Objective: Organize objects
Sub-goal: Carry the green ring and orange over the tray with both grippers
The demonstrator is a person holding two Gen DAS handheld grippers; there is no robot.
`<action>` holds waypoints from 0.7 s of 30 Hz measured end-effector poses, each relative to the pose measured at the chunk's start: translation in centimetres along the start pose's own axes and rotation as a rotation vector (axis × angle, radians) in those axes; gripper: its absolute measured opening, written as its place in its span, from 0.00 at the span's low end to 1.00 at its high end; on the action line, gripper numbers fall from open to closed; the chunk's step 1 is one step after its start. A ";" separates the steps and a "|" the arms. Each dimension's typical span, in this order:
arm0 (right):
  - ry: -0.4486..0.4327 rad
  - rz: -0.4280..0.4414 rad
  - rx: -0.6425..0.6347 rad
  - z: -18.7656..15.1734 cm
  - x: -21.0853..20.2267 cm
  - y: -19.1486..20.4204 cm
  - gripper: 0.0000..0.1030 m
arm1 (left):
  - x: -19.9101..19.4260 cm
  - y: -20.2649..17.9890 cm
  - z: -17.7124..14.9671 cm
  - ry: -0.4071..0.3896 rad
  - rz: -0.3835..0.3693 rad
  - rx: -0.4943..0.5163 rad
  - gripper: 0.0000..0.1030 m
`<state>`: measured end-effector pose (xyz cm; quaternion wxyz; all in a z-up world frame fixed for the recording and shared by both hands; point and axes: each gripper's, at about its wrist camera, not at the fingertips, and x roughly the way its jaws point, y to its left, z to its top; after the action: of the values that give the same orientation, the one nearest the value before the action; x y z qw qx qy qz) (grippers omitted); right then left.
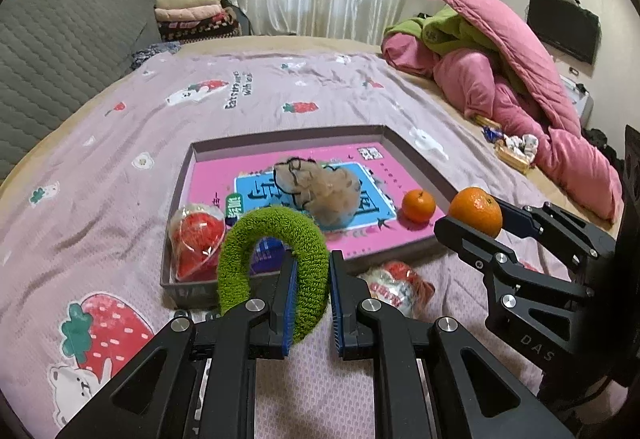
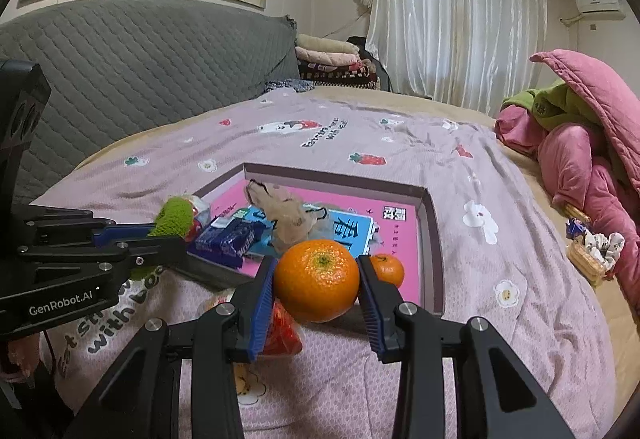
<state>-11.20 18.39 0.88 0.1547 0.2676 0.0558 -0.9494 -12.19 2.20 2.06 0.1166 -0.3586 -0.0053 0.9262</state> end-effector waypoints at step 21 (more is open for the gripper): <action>-0.064 -0.056 0.045 1.4 -0.5 -1.6 0.39 | 0.1 -1.1 2.5 -0.050 -0.023 -0.043 0.14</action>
<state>-12.06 19.80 2.37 0.1236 0.2389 0.0370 -0.9624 -13.70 3.49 3.94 0.1196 -0.3377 -0.0322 0.9331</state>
